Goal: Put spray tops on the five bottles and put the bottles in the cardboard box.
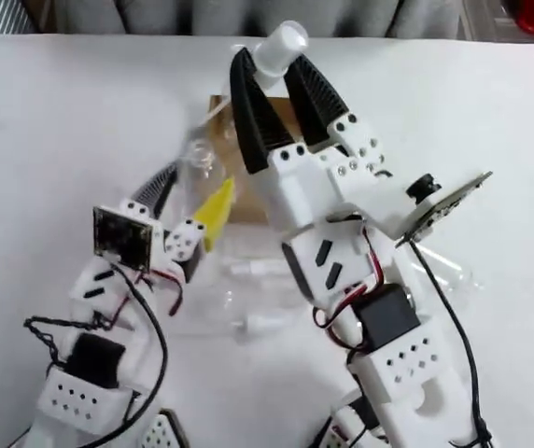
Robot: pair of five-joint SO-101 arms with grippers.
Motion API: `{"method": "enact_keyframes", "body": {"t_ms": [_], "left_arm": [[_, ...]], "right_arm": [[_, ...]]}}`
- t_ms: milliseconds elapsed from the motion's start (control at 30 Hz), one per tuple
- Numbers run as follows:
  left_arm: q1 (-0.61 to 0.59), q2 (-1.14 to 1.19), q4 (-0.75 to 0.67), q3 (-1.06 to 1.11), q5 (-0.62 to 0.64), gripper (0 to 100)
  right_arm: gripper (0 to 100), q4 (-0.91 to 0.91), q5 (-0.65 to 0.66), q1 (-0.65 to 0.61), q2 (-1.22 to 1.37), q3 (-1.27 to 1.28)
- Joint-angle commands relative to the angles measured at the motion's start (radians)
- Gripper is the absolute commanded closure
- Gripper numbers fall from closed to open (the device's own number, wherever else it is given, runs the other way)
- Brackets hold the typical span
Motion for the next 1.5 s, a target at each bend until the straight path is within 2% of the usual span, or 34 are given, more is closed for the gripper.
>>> {"method": "enact_keyframes", "body": {"t_ms": [0,133,367,667,833,1100,1467], "left_arm": [[-0.004,-0.019,-0.095,0.017,-0.015,98],[-0.044,-0.018,-0.13,0.021,-0.087,98],[-0.041,-0.018,-0.129,0.025,-0.087,98],[-0.041,-0.018,-0.124,0.026,-0.092,98],[-0.042,-0.018,-0.129,0.044,-0.094,98],[-0.041,-0.018,-0.129,0.052,-0.094,98],[-0.041,-0.018,-0.129,0.052,-0.094,98]], "right_arm": [[98.3,0.01,0.005,0.005,-0.012,-0.02],[98.3,0.012,0.061,0.004,-0.012,-0.018],[98.3,0.061,0.069,-0.07,-0.013,-0.012],[98.3,0.067,0.071,-0.074,-0.021,-0.014],[98.3,0.067,0.178,-0.077,-0.027,-0.014],[98.3,0.068,0.18,-0.079,-0.081,-0.009],[98.4,0.113,0.186,-0.094,-0.015,-0.014]]}}
